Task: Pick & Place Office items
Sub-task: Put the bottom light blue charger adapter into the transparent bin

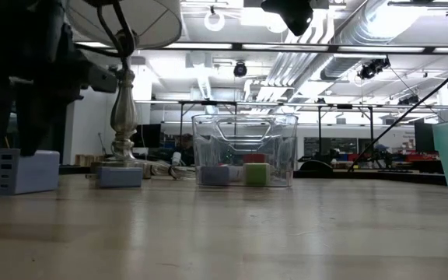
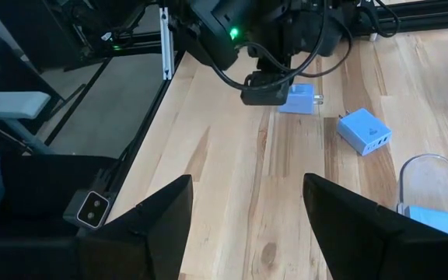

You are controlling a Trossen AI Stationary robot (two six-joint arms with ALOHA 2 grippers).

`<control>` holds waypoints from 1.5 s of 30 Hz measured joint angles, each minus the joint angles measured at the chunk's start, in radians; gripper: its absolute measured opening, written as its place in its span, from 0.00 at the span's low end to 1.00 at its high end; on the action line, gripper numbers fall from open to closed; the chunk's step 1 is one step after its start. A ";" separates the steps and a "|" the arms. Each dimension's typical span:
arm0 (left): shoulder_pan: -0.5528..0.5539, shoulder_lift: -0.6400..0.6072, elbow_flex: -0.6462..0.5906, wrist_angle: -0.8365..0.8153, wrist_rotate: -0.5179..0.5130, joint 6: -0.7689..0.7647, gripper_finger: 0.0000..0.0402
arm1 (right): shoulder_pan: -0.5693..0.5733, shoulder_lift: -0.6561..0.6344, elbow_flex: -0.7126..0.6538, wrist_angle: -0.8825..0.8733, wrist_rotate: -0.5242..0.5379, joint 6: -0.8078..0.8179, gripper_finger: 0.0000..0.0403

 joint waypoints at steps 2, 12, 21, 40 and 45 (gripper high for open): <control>0.003 0.000 -0.016 0.016 0.000 -0.004 0.44 | 0.000 0.000 0.000 0.000 0.000 0.000 0.58; 0.032 0.000 -0.063 0.084 0.006 0.029 0.44 | 0.000 0.000 0.000 0.003 0.000 0.000 0.58; 0.034 0.000 -0.063 0.083 0.011 0.030 0.39 | 0.000 0.000 0.000 0.004 0.000 0.000 0.58; 0.020 -0.005 -0.062 0.083 0.004 0.006 0.31 | 0.000 0.000 0.000 0.003 0.000 0.000 0.58; -0.016 -0.037 -0.062 0.083 -0.022 -0.032 0.31 | 0.000 0.000 0.000 0.003 0.000 0.000 0.58</control>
